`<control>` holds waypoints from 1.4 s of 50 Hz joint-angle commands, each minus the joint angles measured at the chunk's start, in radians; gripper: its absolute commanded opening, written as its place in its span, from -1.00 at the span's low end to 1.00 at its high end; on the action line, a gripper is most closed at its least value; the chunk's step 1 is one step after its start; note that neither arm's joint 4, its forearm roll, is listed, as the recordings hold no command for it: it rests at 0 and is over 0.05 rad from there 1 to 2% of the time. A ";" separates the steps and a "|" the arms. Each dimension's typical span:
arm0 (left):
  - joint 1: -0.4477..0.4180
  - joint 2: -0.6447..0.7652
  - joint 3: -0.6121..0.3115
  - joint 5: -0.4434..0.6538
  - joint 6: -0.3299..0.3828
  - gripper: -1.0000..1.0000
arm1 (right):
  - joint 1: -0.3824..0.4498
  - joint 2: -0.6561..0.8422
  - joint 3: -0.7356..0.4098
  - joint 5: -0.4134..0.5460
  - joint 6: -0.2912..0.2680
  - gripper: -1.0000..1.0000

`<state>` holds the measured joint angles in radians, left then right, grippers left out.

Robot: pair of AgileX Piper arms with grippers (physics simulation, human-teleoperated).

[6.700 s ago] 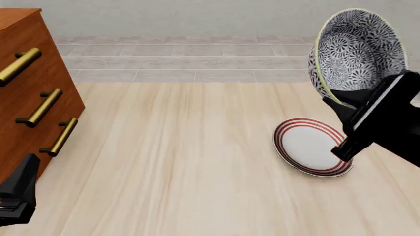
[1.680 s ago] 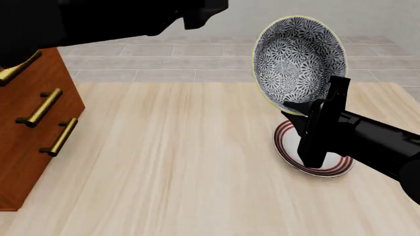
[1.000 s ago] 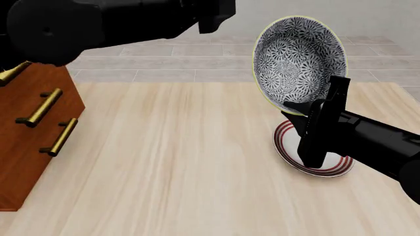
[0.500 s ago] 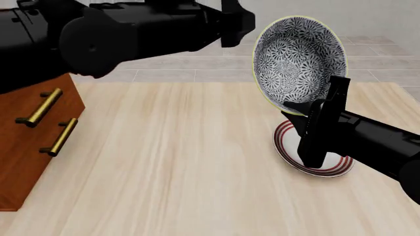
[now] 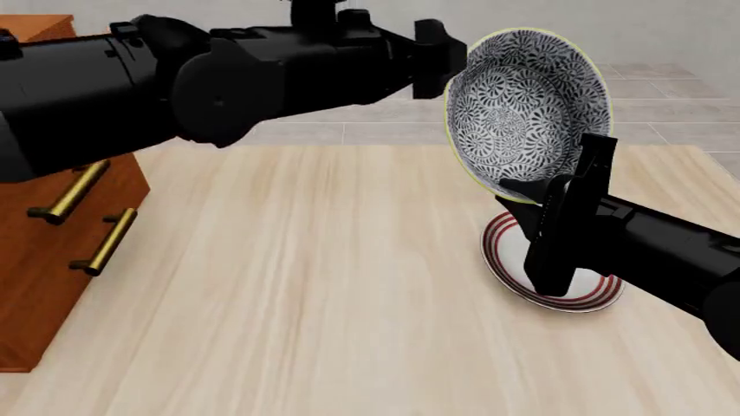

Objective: Put the bowl on top of the cabinet.

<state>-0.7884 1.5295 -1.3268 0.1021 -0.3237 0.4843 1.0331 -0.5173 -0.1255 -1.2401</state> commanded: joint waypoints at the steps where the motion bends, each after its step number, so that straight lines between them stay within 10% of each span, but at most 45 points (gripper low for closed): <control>1: 0.001 0.039 -0.015 -0.010 -0.011 1.00 | 0.000 -0.003 -0.006 -0.005 0.001 -1.00; 58: -0.007 0.144 -0.020 -0.058 -0.027 1.00 | 0.000 -0.003 -0.006 -0.005 0.001 -1.00; 59: -0.007 0.144 -0.018 -0.060 -0.022 -1.00 | 0.000 -0.003 -0.006 -0.005 0.001 -1.00; 70: -0.008 0.143 -0.023 -0.057 -0.018 -1.00 | 0.000 -0.003 -0.006 -0.005 0.001 -1.00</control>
<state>-0.8003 1.6722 -1.3482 0.0401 -0.3432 0.4900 1.0342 -0.5174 -0.1237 -1.2401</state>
